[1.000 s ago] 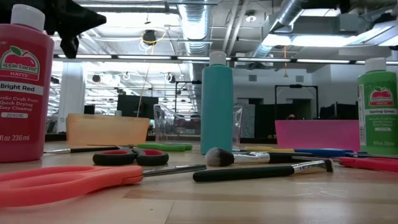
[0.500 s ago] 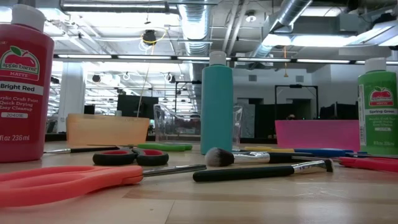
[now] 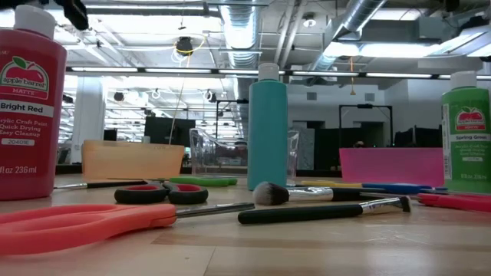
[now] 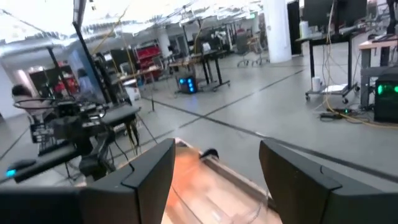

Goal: Pick & Place Paint Supplies
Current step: Put the light blue paint bottle into the orange bin

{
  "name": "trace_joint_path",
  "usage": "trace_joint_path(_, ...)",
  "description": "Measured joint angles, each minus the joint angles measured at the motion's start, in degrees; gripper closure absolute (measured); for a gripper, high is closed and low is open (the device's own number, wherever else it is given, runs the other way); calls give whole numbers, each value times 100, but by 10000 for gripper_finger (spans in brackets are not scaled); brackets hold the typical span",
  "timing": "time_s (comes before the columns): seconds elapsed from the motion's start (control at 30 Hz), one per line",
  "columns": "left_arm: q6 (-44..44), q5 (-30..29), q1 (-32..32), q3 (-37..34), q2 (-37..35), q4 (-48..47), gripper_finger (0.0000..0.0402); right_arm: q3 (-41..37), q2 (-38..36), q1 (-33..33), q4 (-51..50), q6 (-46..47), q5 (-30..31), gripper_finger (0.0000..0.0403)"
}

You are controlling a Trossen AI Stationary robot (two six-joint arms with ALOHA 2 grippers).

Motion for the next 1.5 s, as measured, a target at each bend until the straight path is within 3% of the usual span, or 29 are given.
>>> trace_joint_path(0.23,-946,-101,2,-1473,-9,638,401,12,-172,-2,11,-1,219,170)
trace_joint_path(0.33,-1359,-331,7,-1480,87,-96,401,11,-241,0,-52,-43,216,170)
trace_joint_path(0.47,-1327,-963,13,-1480,306,-43,401,11,-319,2,-210,-44,202,170)
trace_joint_path(1.03,-1320,-1750,15,-1482,857,2724,399,13,-383,6,-252,-344,-125,170)
trace_joint_path(1.5,-1325,-1757,13,-1485,859,4279,399,13,-383,6,-236,-348,-125,170)
